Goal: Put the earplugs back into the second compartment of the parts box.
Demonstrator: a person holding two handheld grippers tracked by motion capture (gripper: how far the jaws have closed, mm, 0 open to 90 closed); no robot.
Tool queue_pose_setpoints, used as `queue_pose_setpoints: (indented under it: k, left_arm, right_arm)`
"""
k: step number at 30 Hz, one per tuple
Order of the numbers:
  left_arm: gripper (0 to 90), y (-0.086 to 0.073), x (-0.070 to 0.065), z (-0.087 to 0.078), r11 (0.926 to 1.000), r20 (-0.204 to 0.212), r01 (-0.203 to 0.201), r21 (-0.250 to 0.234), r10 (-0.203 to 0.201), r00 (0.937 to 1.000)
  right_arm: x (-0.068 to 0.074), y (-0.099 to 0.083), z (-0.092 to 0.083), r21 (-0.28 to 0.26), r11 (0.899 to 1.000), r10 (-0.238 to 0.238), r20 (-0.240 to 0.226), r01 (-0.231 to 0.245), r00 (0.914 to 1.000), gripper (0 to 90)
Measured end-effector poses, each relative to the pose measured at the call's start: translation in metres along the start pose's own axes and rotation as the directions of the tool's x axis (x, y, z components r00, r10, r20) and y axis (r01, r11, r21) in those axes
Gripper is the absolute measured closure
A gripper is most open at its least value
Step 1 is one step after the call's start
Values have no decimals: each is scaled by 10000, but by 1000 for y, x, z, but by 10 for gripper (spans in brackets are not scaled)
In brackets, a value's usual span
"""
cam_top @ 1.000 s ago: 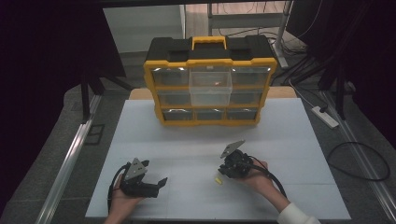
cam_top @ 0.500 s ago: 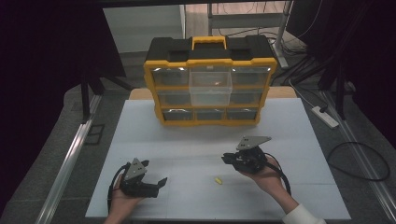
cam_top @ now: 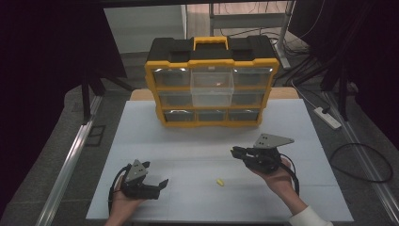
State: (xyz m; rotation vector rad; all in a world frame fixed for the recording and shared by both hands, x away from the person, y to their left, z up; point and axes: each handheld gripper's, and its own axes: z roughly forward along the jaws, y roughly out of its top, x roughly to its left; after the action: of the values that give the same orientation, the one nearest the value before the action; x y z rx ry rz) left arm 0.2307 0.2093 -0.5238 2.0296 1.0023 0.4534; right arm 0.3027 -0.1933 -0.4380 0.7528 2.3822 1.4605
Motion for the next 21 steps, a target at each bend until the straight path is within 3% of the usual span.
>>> queue_pose_setpoints:
  k: [17, 21]
  left_arm:
    - [43, 0, 0, 0, 10000, -26, -44, 8, 44, 10000]
    - [42, 0, 0, 0, 10000, -22, -37, 17, 37, 10000]
  right_arm:
    - [-3, 11, -22, -1257, 9920, -90, 328, 131, 9994, 795]
    - [-3, 14, -26, -1455, 9894, 24, 228, 9, 9997, 794]
